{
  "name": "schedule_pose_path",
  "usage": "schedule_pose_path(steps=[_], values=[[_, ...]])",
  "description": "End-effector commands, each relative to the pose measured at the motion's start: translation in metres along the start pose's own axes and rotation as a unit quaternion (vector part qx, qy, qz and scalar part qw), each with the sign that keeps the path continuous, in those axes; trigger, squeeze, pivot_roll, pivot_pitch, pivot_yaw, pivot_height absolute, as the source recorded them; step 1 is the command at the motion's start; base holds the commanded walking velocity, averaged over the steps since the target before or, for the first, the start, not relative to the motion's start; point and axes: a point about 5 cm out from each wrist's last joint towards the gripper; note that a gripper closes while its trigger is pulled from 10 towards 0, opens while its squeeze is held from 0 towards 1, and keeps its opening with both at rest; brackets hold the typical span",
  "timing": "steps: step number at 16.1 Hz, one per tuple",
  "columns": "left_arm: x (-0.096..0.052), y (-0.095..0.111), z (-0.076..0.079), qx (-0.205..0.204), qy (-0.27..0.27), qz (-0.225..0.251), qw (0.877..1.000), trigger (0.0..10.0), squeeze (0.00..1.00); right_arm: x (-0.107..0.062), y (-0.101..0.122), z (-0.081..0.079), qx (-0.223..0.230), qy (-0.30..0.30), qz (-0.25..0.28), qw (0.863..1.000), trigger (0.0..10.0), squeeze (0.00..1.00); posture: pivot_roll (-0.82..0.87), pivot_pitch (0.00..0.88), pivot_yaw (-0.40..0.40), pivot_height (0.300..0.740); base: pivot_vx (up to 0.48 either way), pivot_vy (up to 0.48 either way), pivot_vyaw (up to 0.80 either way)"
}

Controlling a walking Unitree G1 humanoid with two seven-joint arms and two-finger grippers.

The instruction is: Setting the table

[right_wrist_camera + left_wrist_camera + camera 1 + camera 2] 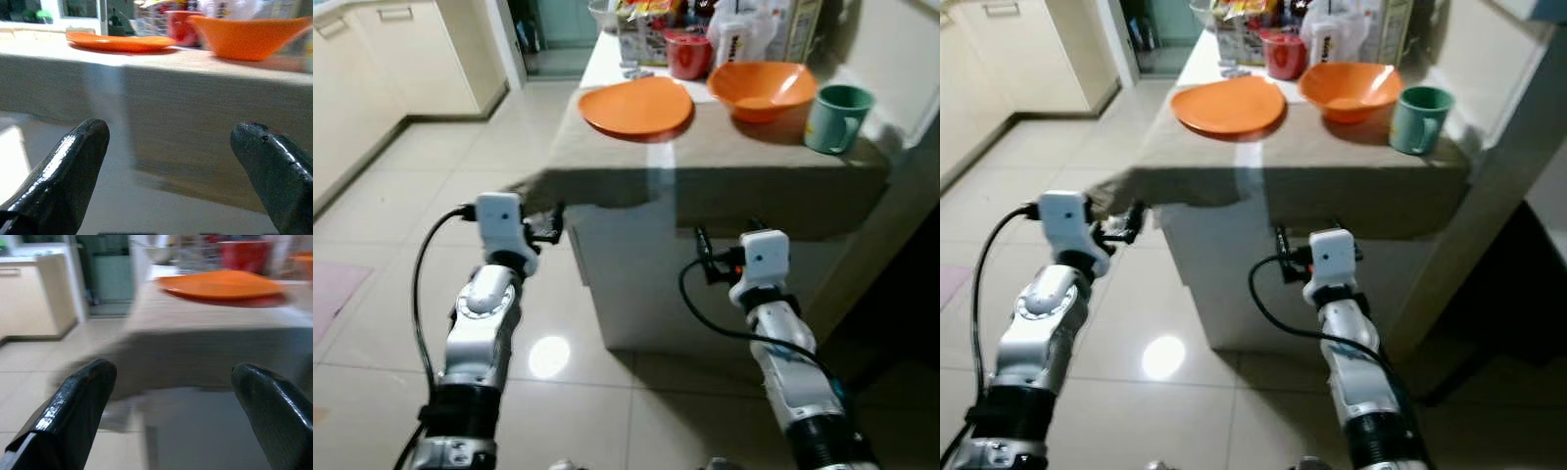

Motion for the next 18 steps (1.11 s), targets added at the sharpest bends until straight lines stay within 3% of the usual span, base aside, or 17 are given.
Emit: schedule_pose_path(steps=[1, 4, 9, 14, 18], values=[[0.003, 0.005, -0.006, 0.010, 0.009, 0.004, 1.000, 10.0, 0.00, 0.003, 0.008, -0.002, 0.003, 0.001, 0.016, 1.000, 10.0, 0.00, -0.14, 0.000, 0.094, 0.731, 0.000, -0.458, 0.00], [0.004, 0.005, -0.005, 0.010, 0.007, 0.005, 1.000, 10.0, 0.00, 0.003, 0.008, -0.003, 0.003, 0.002, 0.016, 1.000, 10.0, 0.00, -0.14, 0.000, 0.094, 0.731, 0.000, -0.451, 0.00], [0.007, 0.008, -0.004, 0.011, 0.011, 0.013, 1.000, 10.0, 0.00, 0.004, 0.012, -0.004, -0.001, 0.006, 0.025, 1.000, 10.0, 0.00, -0.14, 0.000, 0.094, 0.731, 0.000, 0.000, 0.00], [0.005, 0.017, -0.002, 0.021, 0.001, 0.042, 0.999, 10.0, 0.00, 0.004, 0.026, -0.003, -0.014, -0.004, 0.070, 0.997, 10.0, 0.00, -0.14, 0.000, 0.096, 0.731, 0.000, 0.000, 0.00], [0.002, 0.020, -0.009, 0.006, 0.014, 0.052, 0.999, 10.0, 0.00, 0.005, 0.024, 0.004, -0.006, -0.026, 0.060, 0.998, 10.0, 0.00, -0.15, 0.000, 0.097, 0.731, 0.000, 0.000, 0.00]])
Point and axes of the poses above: a point about 5 cm out from each wrist's last joint towards the gripper, its own x axis pointing out of the wrist towards the gripper, its own y axis along the axis of the wrist's last joint, z = x × y, and after that the axes turned 1 degree about -x, right-handed
